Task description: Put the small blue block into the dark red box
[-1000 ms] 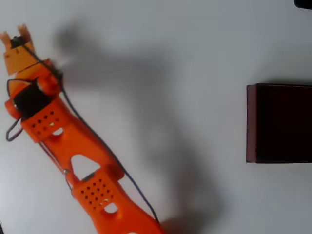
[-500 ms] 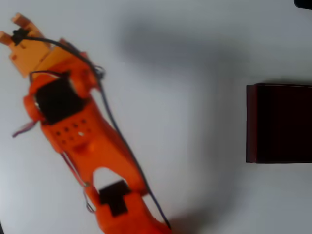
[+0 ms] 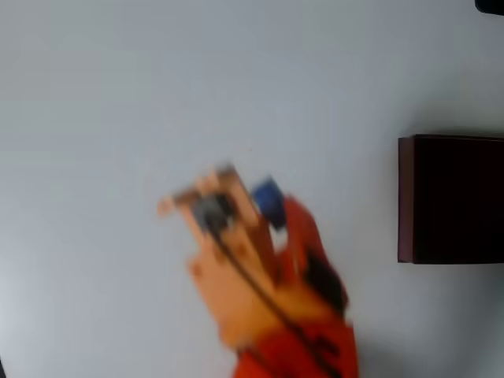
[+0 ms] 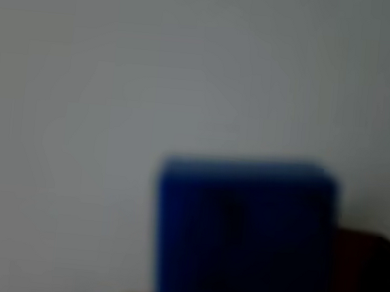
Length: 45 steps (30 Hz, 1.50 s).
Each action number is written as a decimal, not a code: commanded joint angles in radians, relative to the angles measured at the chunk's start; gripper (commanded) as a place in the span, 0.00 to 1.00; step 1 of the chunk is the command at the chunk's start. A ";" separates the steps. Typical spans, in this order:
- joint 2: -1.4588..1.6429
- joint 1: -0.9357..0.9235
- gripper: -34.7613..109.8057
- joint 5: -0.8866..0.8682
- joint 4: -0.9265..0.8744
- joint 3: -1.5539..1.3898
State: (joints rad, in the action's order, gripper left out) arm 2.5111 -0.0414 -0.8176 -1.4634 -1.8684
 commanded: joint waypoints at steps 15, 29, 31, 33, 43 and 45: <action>0.532 -0.463 0.26 0.239 0.356 -0.681; -0.230 -0.698 0.25 0.393 0.661 -0.413; -0.331 -0.715 0.25 0.407 0.664 -0.345; -0.431 -0.723 0.24 0.422 0.667 -0.276; -0.612 -0.729 0.36 0.446 0.690 -0.222; -0.591 -0.718 0.36 0.442 0.681 -0.235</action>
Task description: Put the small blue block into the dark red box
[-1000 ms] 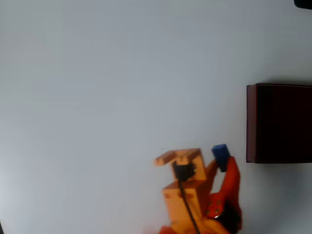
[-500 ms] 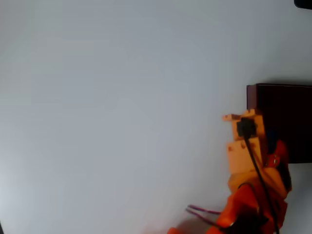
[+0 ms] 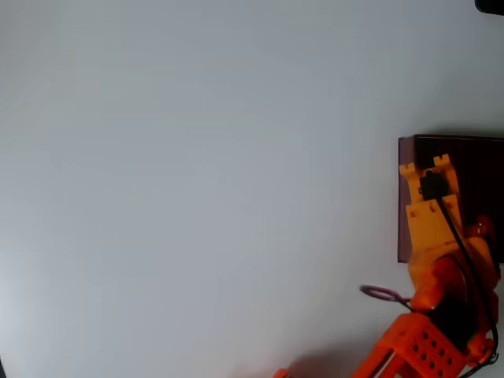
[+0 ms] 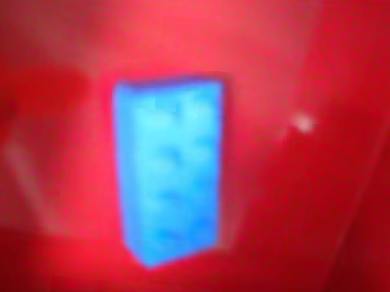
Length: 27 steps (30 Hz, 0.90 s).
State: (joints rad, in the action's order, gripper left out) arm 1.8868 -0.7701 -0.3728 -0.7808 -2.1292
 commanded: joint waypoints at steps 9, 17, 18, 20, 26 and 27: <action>0.405 0.201 0.37 0.133 -0.080 -0.160; 0.942 0.669 0.38 0.288 -0.275 -0.351; 1.020 0.723 0.38 0.287 -0.290 -0.400; 1.193 0.836 0.36 0.288 -0.301 -0.522; 1.470 0.992 0.30 0.285 -0.525 -0.643; 1.470 0.996 0.29 0.298 -0.571 -0.629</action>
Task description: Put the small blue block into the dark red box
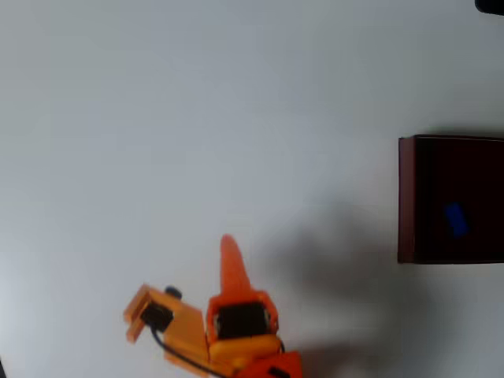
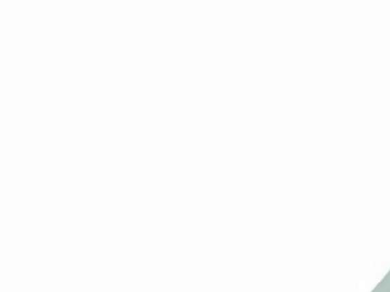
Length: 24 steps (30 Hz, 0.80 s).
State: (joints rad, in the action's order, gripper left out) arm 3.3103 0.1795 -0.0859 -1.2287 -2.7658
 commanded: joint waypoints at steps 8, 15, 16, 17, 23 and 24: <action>0.044 0.210 0.28 0.103 -0.120 -0.103; 0.046 0.314 0.27 0.126 -0.127 -0.183; 0.046 0.319 0.27 0.124 -0.127 -0.186; 0.046 0.319 0.26 0.123 -0.126 -0.189; 0.046 0.324 0.25 0.117 -0.120 -0.238; 0.046 0.330 0.25 0.114 -0.120 -0.238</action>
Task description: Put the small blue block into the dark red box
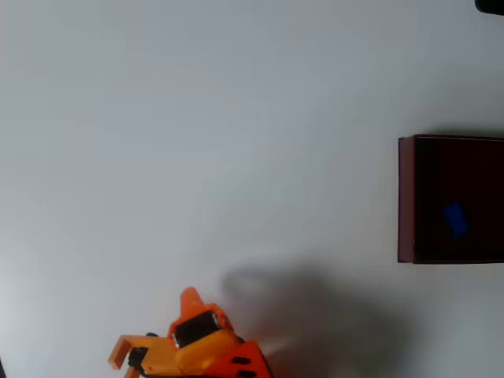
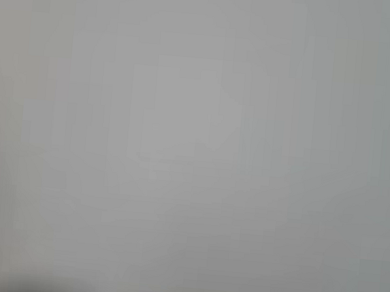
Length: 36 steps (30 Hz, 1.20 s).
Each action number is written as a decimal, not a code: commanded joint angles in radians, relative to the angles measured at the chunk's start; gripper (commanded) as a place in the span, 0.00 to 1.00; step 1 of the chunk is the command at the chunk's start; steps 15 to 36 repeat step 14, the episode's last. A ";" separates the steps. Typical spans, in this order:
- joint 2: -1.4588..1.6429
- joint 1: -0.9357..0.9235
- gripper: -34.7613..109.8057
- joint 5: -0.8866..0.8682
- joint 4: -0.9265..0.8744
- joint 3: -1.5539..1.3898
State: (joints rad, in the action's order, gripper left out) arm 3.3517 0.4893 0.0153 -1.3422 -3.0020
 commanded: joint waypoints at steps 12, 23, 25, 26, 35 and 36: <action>0.006 0.038 0.24 0.003 -0.006 -0.002; 0.006 0.038 0.24 0.003 -0.006 -0.002; 0.006 0.038 0.24 0.003 -0.006 -0.002; 0.006 0.038 0.24 0.003 -0.006 -0.002; 0.006 0.038 0.24 0.003 -0.006 -0.002; 0.006 0.038 0.24 0.003 -0.006 -0.002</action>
